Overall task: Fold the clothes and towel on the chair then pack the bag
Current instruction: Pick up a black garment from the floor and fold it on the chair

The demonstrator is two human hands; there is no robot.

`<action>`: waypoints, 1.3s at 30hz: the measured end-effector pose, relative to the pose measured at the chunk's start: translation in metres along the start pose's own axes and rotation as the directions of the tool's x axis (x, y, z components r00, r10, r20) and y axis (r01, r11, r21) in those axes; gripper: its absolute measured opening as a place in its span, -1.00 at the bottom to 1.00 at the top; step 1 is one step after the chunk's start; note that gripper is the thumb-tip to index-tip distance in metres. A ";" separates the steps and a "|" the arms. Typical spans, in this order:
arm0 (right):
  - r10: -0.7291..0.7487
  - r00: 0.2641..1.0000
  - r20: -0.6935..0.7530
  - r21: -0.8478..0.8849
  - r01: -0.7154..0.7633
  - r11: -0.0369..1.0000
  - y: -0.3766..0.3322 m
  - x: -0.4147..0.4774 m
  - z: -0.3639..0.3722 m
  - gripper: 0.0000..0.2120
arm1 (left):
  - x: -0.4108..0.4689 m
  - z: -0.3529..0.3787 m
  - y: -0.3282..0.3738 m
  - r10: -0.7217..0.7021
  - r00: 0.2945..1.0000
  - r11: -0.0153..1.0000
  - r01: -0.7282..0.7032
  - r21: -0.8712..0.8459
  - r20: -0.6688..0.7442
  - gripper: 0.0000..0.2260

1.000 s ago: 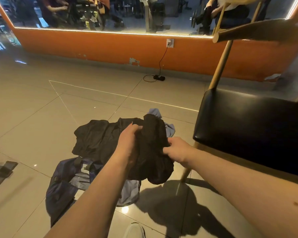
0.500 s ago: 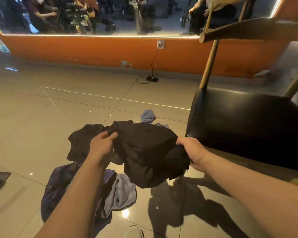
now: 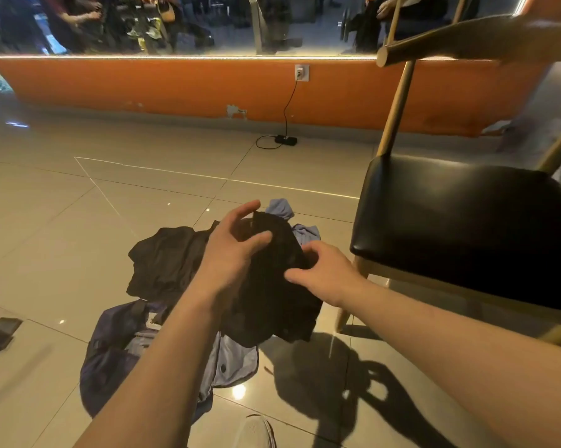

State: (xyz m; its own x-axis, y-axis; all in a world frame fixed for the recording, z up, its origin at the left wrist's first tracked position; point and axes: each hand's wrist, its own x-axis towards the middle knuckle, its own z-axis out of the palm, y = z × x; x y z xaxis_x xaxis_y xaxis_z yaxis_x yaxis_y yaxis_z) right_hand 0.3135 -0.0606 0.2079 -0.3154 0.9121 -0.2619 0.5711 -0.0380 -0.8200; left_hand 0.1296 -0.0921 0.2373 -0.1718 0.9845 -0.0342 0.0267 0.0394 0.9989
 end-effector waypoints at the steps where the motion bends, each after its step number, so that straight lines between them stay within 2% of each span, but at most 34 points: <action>1: -0.031 0.999 -0.004 0.037 0.032 0.999 -0.008 -0.001 0.004 -0.63 | -0.001 0.001 0.000 0.017 0.999 1.000 -0.017 -0.011 0.033 -0.49; 5: -0.084 0.991 -0.109 -0.010 0.083 0.996 -0.028 -0.005 0.009 -0.73 | -0.005 0.004 0.004 0.106 0.994 0.992 -0.108 0.069 0.030 -0.42; 8: -0.038 0.998 -0.047 -0.022 0.037 0.999 -0.033 -0.002 0.002 -0.80 | -0.001 -0.005 0.000 0.131 0.988 0.983 -0.119 0.139 -0.084 -0.45; 11: -0.003 1.000 -0.024 0.037 0.004 0.999 -0.038 0.001 -0.003 -0.72 | 0.005 -0.012 -0.010 0.071 0.981 0.986 -0.041 0.164 -0.182 -0.52; 14: 0.072 0.994 -0.078 0.208 -0.054 0.977 -0.043 0.004 -0.001 -0.69 | 0.008 -0.016 -0.020 -0.061 0.969 0.982 0.101 0.161 -0.238 -0.56; 16: 0.136 0.985 -0.107 0.335 -0.093 0.938 -0.045 0.007 0.000 -0.68 | 0.008 -0.016 -0.024 -0.074 0.974 0.949 0.134 0.285 -0.213 -0.58; 17: 0.153 0.982 -0.110 0.378 -0.101 0.920 -0.047 0.008 -0.001 -0.67 | 0.006 -0.015 -0.026 -0.084 0.981 0.925 0.143 0.353 -0.178 -0.69; 20: 0.140 0.985 -0.097 0.413 -0.089 0.907 -0.050 0.012 -0.003 -0.80 | -0.002 -0.013 -0.035 -0.203 0.978 0.870 0.161 0.465 0.042 -0.96; 22: 0.113 0.990 -0.087 0.417 -0.067 0.906 -0.051 0.013 -0.005 -0.88 | -0.003 -0.014 -0.043 -0.215 0.968 0.866 0.127 0.484 0.131 -0.85; 26: 0.070 0.992 -0.102 0.421 -0.021 0.907 -0.049 0.015 -0.008 -0.84 | -0.003 -0.017 -0.041 -0.237 0.952 0.891 0.134 0.434 0.193 -0.51; 28: 0.077 0.989 -0.123 0.442 -0.015 0.897 -0.046 0.017 -0.011 -0.85 | -0.004 -0.018 -0.042 -0.275 0.936 0.884 0.155 0.442 0.221 -0.41; 29: 0.088 0.988 -0.126 0.464 -0.020 0.885 -0.044 0.018 -0.012 -0.86 | -0.003 -0.017 -0.045 -0.285 0.930 0.895 0.172 0.412 0.231 -0.45; 31: 0.111 0.987 -0.114 0.517 -0.036 0.855 -0.042 0.018 -0.015 -0.89 | -0.003 -0.012 -0.047 -0.279 0.935 0.913 0.187 0.363 0.219 -0.65; 33: 0.135 0.986 -0.094 0.555 -0.060 0.830 -0.043 0.018 -0.014 -0.87 | -0.001 -0.006 -0.048 -0.231 0.959 0.906 0.151 0.396 0.164 -0.78; 37: 0.198 0.979 -0.051 0.675 -0.112 0.729 -0.045 0.020 -0.010 -0.84 | 0.000 0.002 -0.046 -0.249 0.949 0.925 0.174 0.337 0.192 -0.61; 39: 0.185 0.982 -0.029 0.700 -0.113 0.705 -0.045 0.020 -0.009 -0.85 | 0.000 0.004 -0.048 -0.211 0.962 0.926 0.140 0.351 0.174 -0.59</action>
State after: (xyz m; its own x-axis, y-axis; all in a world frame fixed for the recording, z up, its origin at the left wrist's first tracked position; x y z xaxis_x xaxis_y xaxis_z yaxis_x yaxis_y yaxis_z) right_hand 0.2882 -0.0371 0.2439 -0.1822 0.9005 -0.3947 -0.0918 -0.4153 -0.9051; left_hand 0.1326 -0.0934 0.1892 0.0004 0.9683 -0.2498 0.3465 0.2342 0.9084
